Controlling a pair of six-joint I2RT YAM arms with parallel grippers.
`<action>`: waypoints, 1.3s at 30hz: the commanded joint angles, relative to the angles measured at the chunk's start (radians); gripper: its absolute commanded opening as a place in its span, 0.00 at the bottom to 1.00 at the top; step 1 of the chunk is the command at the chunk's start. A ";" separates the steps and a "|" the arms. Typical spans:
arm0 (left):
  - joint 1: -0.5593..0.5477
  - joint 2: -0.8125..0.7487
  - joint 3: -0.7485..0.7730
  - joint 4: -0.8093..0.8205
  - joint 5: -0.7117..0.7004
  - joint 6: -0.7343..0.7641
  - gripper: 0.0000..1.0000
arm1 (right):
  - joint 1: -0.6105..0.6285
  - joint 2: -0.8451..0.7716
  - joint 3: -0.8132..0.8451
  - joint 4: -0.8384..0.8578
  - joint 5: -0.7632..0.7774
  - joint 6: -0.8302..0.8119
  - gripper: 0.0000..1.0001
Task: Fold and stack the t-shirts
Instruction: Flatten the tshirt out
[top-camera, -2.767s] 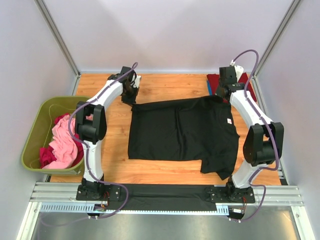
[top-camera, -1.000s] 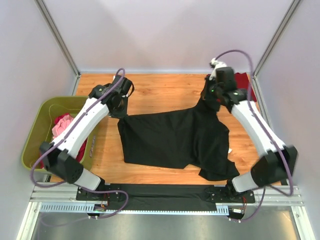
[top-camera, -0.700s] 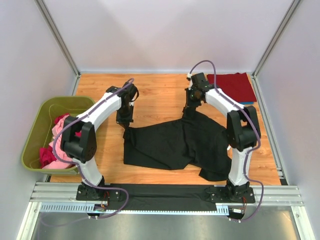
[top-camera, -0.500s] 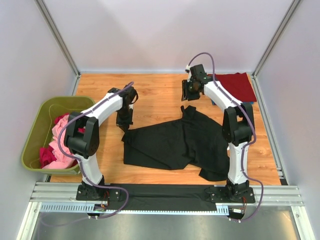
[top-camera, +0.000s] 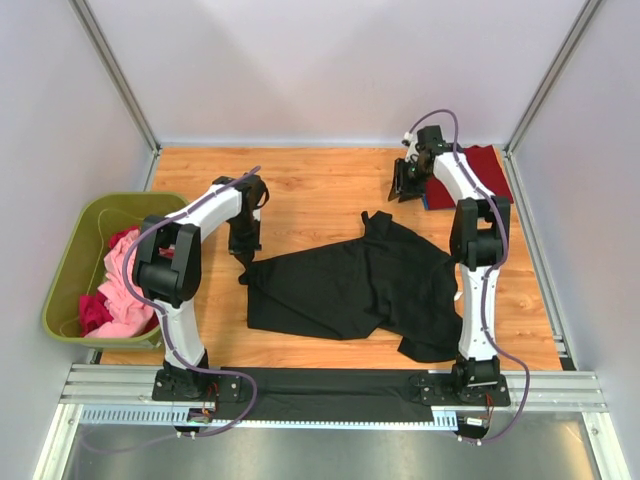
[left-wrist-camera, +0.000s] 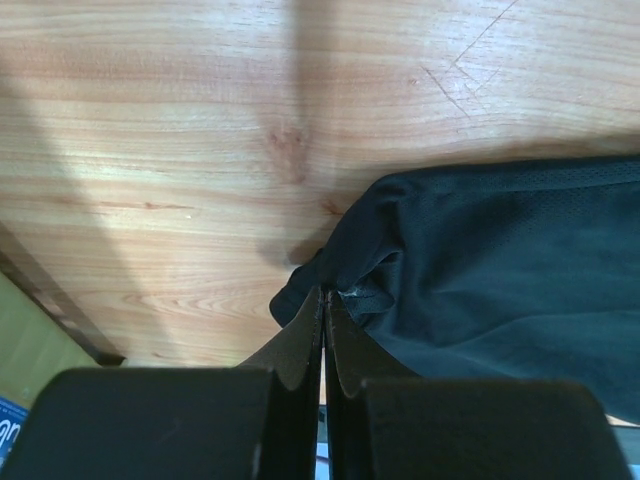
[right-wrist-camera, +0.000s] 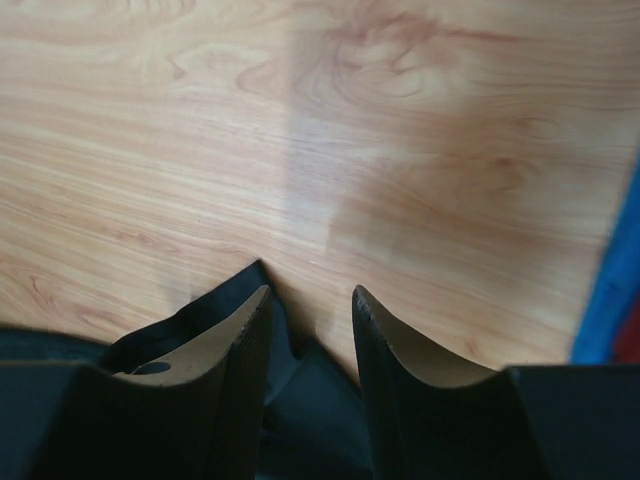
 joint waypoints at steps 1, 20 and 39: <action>-0.001 -0.007 0.029 0.005 0.032 0.027 0.00 | 0.009 0.045 0.064 -0.049 -0.159 -0.052 0.39; -0.003 -0.043 0.028 0.034 0.057 0.047 0.00 | 0.052 0.073 -0.016 -0.046 -0.028 -0.113 0.36; -0.001 -0.038 0.109 0.000 0.048 0.052 0.00 | 0.107 0.047 -0.079 -0.012 0.048 -0.168 0.24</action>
